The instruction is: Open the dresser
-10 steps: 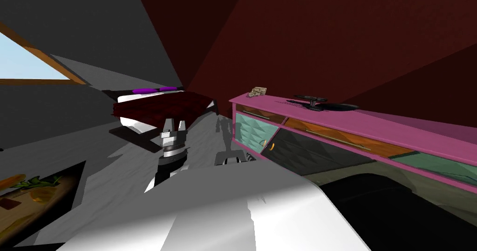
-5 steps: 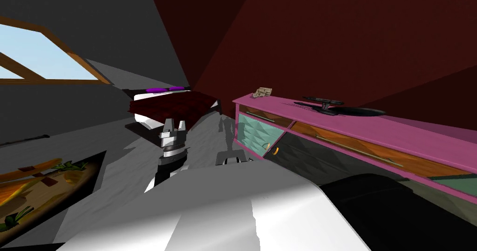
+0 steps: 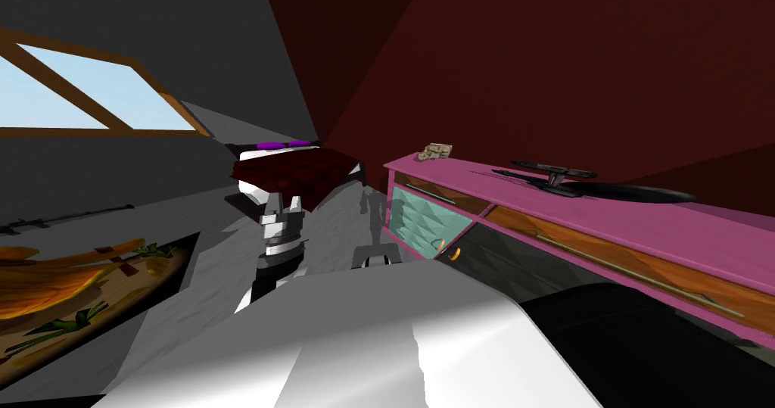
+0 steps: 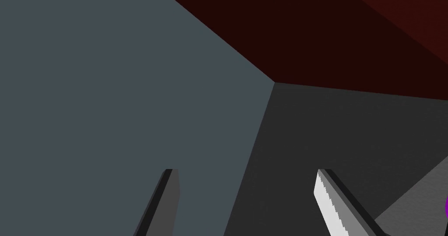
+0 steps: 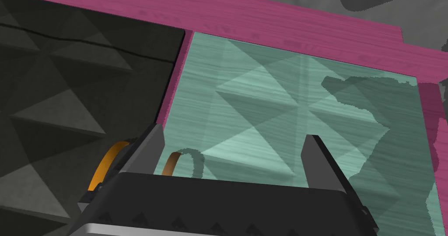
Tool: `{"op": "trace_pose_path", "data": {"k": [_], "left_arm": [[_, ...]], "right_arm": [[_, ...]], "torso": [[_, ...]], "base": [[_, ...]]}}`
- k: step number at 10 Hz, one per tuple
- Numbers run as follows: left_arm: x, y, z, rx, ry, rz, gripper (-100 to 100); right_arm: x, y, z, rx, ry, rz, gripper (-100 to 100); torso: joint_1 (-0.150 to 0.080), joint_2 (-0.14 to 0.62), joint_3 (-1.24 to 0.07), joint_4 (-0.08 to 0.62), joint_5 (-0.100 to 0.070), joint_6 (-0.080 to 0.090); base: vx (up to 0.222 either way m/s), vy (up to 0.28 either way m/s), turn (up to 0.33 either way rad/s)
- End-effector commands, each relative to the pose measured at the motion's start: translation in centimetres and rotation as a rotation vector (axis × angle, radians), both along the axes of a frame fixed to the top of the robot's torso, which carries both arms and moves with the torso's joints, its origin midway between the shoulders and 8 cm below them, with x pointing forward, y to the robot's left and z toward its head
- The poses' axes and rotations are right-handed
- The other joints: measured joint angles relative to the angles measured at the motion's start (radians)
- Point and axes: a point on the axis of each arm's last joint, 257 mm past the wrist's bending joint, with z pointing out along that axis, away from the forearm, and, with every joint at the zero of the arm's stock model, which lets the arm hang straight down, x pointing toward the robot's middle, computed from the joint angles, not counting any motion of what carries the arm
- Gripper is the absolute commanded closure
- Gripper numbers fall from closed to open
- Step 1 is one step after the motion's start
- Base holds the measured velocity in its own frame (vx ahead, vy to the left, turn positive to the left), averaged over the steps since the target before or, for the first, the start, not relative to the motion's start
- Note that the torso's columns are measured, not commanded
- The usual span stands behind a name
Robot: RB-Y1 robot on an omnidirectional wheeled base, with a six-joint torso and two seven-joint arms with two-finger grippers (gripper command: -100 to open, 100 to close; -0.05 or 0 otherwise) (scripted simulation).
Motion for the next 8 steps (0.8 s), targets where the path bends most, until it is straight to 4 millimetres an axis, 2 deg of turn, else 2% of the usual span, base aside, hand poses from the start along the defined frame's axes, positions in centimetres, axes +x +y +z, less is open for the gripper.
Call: {"op": "trace_pose_path", "data": {"k": [1, 3, 6, 8], "left_arm": [[0.0, 0.0, 0.0, 0.000, 0.000, 0.000, 0], [0.0, 0.0, 0.0, 0.000, 0.000, 0.000, 0], [0.0, 0.0, 0.0, 0.000, 0.000, 0.000, 0], [0.0, 0.0, 0.0, 0.000, 0.000, 0.000, 0]], "right_arm": [[-2.6, -2.2, -0.3, -0.110, 0.066, 0.013, -100], [-3.8, -3.3, -0.4, -0.144, 0.093, -0.002, -100], [-6.7, -6.1, -0.3, -0.282, 0.174, 0.029, -100], [-7.8, -7.4, 0.2, -0.352, 0.205, 0.040, -100]], "torso": [[0.000, 0.000, 0.000, 0.000, 0.000, 0.001], [0.000, 0.001, 0.000, 0.000, 0.000, 0.001], [0.000, 0.001, 0.000, 0.000, 0.000, 0.000], [0.000, 0.000, 0.000, 0.000, 0.000, 0.001]], "base": [[0.063, -0.024, 0.195], [0.037, -0.018, 0.023], [0.046, -0.017, 0.148], [0.059, -0.027, 0.107]]}}
